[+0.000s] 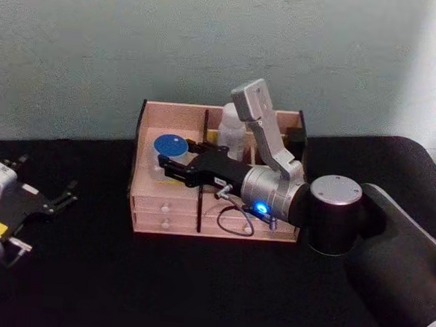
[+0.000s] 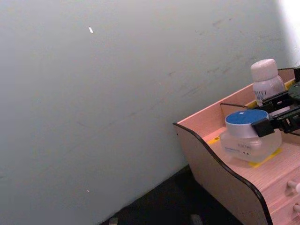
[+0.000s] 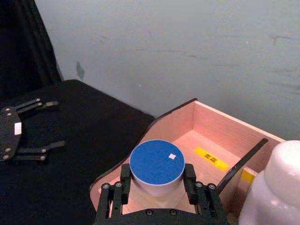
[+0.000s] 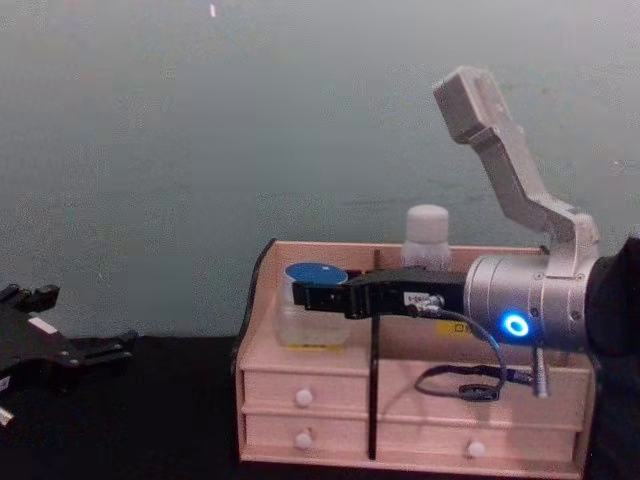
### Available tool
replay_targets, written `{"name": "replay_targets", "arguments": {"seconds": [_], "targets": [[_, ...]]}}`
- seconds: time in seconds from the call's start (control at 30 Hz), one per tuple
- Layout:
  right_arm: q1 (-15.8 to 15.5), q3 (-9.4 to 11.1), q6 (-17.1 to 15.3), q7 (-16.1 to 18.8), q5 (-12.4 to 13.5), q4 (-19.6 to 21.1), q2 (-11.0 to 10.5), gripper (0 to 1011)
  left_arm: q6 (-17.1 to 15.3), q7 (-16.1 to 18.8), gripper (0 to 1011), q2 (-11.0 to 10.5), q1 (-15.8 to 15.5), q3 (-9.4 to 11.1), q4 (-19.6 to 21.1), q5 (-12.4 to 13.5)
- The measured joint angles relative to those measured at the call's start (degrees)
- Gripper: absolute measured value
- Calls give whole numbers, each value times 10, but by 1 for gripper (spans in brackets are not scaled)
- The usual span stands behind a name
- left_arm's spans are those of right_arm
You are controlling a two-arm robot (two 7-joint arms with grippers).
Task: Pick up the facial cleanser and watermelon frost from the table and place them into the tiered storage box.
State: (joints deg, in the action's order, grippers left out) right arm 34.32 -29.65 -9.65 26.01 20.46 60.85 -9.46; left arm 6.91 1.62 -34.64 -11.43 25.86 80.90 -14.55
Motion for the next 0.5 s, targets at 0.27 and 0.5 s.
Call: {"name": "replay_targets", "arguments": {"seconds": [0.27, 0.5], "targets": [[4, 2, -2, 2, -1, -11, 5, 689, 0, 0, 1001, 0, 0, 0, 0, 0], [6, 4, -3, 2, 0, -15, 7, 689, 0, 0, 1001, 0, 0, 0, 0, 0]]}}
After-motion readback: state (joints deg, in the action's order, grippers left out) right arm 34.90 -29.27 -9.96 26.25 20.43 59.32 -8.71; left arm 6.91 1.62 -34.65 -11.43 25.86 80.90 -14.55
